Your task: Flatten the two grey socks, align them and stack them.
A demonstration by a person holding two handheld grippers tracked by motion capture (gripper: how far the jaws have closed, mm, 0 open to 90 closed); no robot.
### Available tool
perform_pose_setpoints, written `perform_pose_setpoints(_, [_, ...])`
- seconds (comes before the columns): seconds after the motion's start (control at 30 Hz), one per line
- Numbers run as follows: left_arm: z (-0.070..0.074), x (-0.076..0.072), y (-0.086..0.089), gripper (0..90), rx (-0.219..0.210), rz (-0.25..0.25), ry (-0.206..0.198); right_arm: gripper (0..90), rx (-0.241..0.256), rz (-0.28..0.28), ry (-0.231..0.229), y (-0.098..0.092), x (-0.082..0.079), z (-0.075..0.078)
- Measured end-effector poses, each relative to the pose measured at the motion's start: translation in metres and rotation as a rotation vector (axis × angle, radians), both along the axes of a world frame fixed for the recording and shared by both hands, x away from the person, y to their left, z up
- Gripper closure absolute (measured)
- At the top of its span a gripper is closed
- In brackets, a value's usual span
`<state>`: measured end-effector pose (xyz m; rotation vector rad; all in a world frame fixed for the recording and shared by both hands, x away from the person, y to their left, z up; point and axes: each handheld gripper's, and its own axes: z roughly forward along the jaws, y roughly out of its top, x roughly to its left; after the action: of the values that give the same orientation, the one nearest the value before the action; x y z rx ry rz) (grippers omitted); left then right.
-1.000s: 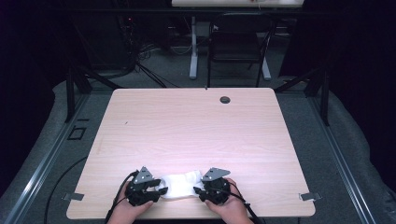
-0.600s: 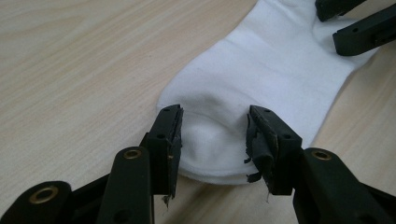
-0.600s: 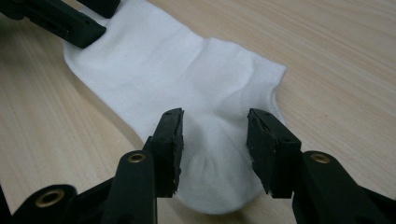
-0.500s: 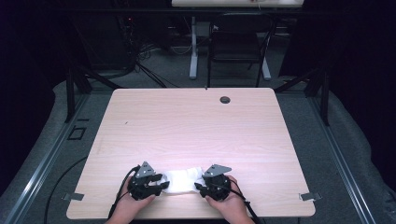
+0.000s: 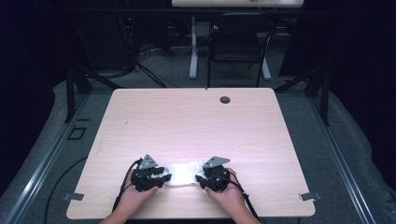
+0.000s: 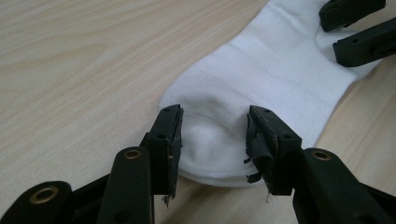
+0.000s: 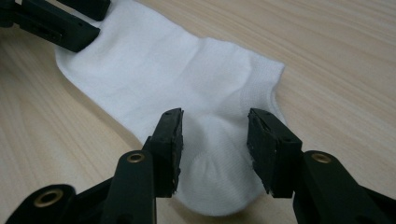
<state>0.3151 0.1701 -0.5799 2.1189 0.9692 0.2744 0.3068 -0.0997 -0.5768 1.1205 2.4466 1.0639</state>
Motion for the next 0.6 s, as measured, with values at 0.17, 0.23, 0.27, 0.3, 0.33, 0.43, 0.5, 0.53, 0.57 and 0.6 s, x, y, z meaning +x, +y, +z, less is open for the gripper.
perform_pose_setpoints(0.17, [-0.001,0.009,-0.003,55.7,-0.010,0.011,-0.006,55.8,0.017,-0.019,0.013,-0.003,0.010,0.000])
perform_pose_setpoints(0.23, [-0.002,0.010,-0.003,55.7,-0.010,0.011,-0.012,55.9,0.021,-0.026,0.016,-0.004,0.012,0.000])
perform_pose_setpoints(0.27, [-0.002,0.012,-0.003,55.7,-0.013,0.011,-0.019,55.8,0.031,-0.030,0.013,-0.005,0.014,-0.001])
perform_pose_setpoints(0.3, [-0.003,0.013,-0.003,55.7,-0.019,0.016,-0.021,55.8,0.040,-0.033,0.016,-0.006,0.017,-0.001])
perform_pose_setpoints(0.33, [-0.003,0.014,-0.003,55.7,-0.021,0.016,-0.022,55.9,0.047,-0.040,0.020,-0.006,0.018,-0.001])
perform_pose_setpoints(0.43, [-0.004,0.018,-0.003,55.7,-0.032,0.018,-0.029,56.1,0.051,-0.049,0.019,-0.008,0.023,-0.002])
perform_pose_setpoints(0.5, [-0.005,0.019,-0.003,55.7,-0.035,0.026,-0.030,56.0,0.049,-0.049,0.018,-0.008,0.023,-0.002])
perform_pose_setpoints(0.53, [-0.005,0.019,-0.003,55.7,-0.042,0.024,-0.028,55.9,0.042,-0.044,0.019,-0.008,0.024,-0.001])
perform_pose_setpoints(0.57, [-0.005,0.020,-0.003,55.7,-0.046,0.030,-0.030,55.1,0.033,-0.044,0.013,-0.008,0.025,-0.001])
perform_pose_setpoints(0.6, [-0.005,0.019,-0.003,55.6,-0.047,0.035,-0.029,54.5,0.037,-0.039,0.013,-0.007,0.025,-0.001])
